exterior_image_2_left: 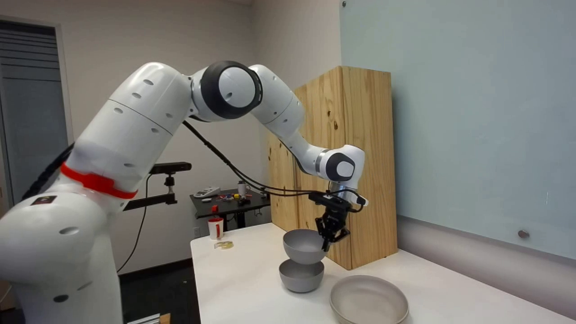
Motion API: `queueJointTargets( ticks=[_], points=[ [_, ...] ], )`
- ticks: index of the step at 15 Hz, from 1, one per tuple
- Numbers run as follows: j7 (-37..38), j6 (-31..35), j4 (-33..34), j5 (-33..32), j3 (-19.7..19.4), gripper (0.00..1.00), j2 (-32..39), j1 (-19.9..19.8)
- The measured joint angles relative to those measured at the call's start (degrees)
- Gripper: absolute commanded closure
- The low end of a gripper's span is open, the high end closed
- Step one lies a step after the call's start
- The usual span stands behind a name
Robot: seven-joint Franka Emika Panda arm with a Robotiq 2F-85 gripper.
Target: Put the right bowl in the left bowl, then put the bowls on the plate
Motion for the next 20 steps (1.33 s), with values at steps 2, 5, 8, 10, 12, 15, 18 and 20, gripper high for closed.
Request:
queueJointTargets(
  ticks=[2,5,8,10,12,15,18,20],
  points=[
    [0.0,0.3,-1.12,-0.42,-0.02,0.99,0.12,0.17],
    [0.0,1.08,-2.92,-0.56,-0.58,0.99,0.47,-0.04],
    [-0.01,1.45,-4.07,-0.67,-1.26,0.99,0.88,-0.61],
    [-0.03,1.47,-4.53,-0.69,-1.37,0.99,0.97,-1.18],
    [-0.11,1.72,-4.81,-0.69,-1.39,0.99,0.97,-1.48],
    [-0.11,2.63,-4.71,-0.69,-0.96,0.99,0.92,-1.39],
    [-0.11,4.41,-4.69,-0.9,-0.31,0.99,0.91,-0.6],
    [-0.11,4.75,-4.68,-1.34,-0.01,0.99,0.91,0.08]
  ],
)
